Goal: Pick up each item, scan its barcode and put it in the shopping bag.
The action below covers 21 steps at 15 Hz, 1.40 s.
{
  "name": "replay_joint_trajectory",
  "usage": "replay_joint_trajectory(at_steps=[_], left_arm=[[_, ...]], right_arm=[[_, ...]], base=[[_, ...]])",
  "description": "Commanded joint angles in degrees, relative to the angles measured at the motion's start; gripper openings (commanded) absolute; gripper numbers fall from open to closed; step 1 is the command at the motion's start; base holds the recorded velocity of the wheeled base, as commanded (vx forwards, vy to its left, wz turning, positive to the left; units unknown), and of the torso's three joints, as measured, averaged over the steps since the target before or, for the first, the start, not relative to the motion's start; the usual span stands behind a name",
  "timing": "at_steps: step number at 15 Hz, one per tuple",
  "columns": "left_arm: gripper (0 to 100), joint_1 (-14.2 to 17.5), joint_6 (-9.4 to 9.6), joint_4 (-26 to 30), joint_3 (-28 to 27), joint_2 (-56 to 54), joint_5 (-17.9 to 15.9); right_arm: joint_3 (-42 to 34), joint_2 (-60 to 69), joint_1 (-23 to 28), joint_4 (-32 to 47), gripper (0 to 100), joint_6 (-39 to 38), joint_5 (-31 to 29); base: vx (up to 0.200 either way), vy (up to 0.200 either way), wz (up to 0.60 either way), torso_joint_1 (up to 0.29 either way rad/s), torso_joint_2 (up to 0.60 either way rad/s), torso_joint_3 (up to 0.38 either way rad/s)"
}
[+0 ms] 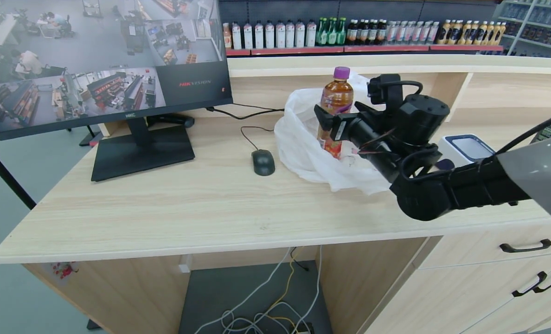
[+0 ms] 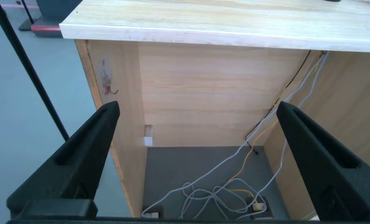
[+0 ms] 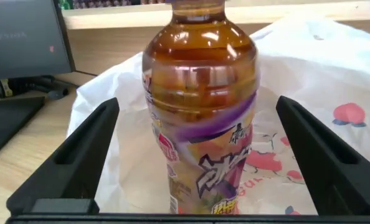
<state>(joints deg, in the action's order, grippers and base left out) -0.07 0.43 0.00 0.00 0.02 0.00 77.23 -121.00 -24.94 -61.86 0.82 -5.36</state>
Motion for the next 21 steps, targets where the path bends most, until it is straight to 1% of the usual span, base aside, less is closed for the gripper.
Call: replay_joint_trajectory(at_steps=[1, 2, 3, 4, 5, 6, 7, 8, 9, 10, 11, 12, 14, 16, 17, 19, 21], left_arm=[[100, -0.01, 0.01, 0.00, 0.00, -0.02, 0.00], [100, -0.01, 0.01, 0.00, 0.00, -0.02, 0.00], [100, -0.01, -0.08, 0.00, 0.00, -0.02, 0.00], [100, -0.01, -0.08, 0.00, 0.00, -0.02, 0.00], [100, -0.01, -0.16, 0.00, 0.00, -0.02, 0.00], [100, -0.01, -0.16, 0.00, 0.00, -0.02, 0.00], [100, -0.01, -0.16, 0.00, 0.00, -0.02, 0.00], [100, -0.01, -0.25, 0.00, 0.00, -0.02, 0.00], [100, -0.01, -0.25, 0.00, 0.00, -0.02, 0.00], [100, -0.01, -0.16, 0.00, 0.00, -0.02, 0.00], [100, -0.01, -0.08, 0.00, 0.00, -0.02, 0.00], [100, -0.01, -0.16, 0.00, 0.00, -0.02, 0.00], [100, -0.01, -0.08, 0.00, 0.00, -0.02, 0.00], [100, -0.01, -0.08, 0.00, 0.00, -0.02, 0.00], [100, -0.01, -0.08, 0.00, 0.00, -0.02, 0.00], [100, -0.01, -0.34, 0.00, 0.00, -0.02, 0.00], [100, -0.01, -0.34, 0.00, 0.00, -0.02, 0.00]], right_arm=[[-7.18, 8.50, -1.51, -2.66, 100, -0.03, -0.96], [-11.40, 12.28, -2.13, -4.59, 100, -0.03, -2.81], [-13.68, 14.04, -2.39, -5.03, 100, -0.03, -3.95], [-19.92, 17.91, -3.80, -6.08, 100, -0.11, -5.53], [-24.32, 19.23, -4.24, -8.28, 100, -0.03, -6.59], [-29.68, 19.58, -4.41, -13.47, 100, 0.15, -8.26], [-33.28, 19.23, -4.85, -18.48, 100, 0.24, -9.40], [-38.91, 18.44, -6.00, -26.39, 100, 0.33, -10.02], [-42.86, 18.35, -7.40, -28.15, 100, 0.15, -10.10], [-46.73, 19.75, -7.93, -28.15, 100, -0.03, -10.54], [-47.34, 20.54, -7.93, -28.15, 100, 0.06, -10.54], [-45.94, 20.72, -7.93, -28.15, 100, -0.03, -10.54], [-47.08, 20.72, -8.28, -28.15, 100, -0.11, -10.54], [-53.15, 23.27, -9.16, -28.15, 100, -0.03, -10.63], [-53.94, 23.45, -9.25, -28.15, 100, 0.24, -10.63], [-53.94, 23.45, -10.04, -28.15, 100, 0.33, -10.63], [-53.15, 23.45, -10.21, -28.15, 100, 0.24, -10.63]], base=[[0.000, 0.000, 0.00, 0.000, 0.00, 0.000], [0.000, 0.000, 0.00, 0.000, 0.00, 0.000], [0.000, 0.000, 0.00, 0.000, 0.00, 0.000], [0.000, 0.000, 0.00, 0.000, 0.00, 0.000], [0.000, 0.000, 0.00, 0.000, 0.00, 0.000], [0.000, 0.000, 0.00, 0.000, 0.00, 0.000], [0.000, 0.000, 0.00, 0.000, 0.00, 0.000], [0.000, 0.000, 0.00, 0.000, 0.00, 0.000], [0.000, 0.000, 0.00, 0.000, 0.00, 0.000], [0.000, 0.000, 0.00, 0.000, 0.00, 0.000], [0.000, 0.000, 0.00, 0.000, 0.00, 0.000], [0.000, 0.000, 0.00, 0.000, 0.00, 0.000], [0.000, 0.000, 0.00, 0.000, 0.00, 0.000], [0.000, 0.000, 0.00, 0.000, 0.00, 0.000], [0.000, 0.000, 0.00, 0.000, 0.00, 0.000], [0.000, 0.000, 0.00, 0.000, 0.00, 0.000], [0.000, -0.200, 0.00, -0.007, 0.00, 0.005]])
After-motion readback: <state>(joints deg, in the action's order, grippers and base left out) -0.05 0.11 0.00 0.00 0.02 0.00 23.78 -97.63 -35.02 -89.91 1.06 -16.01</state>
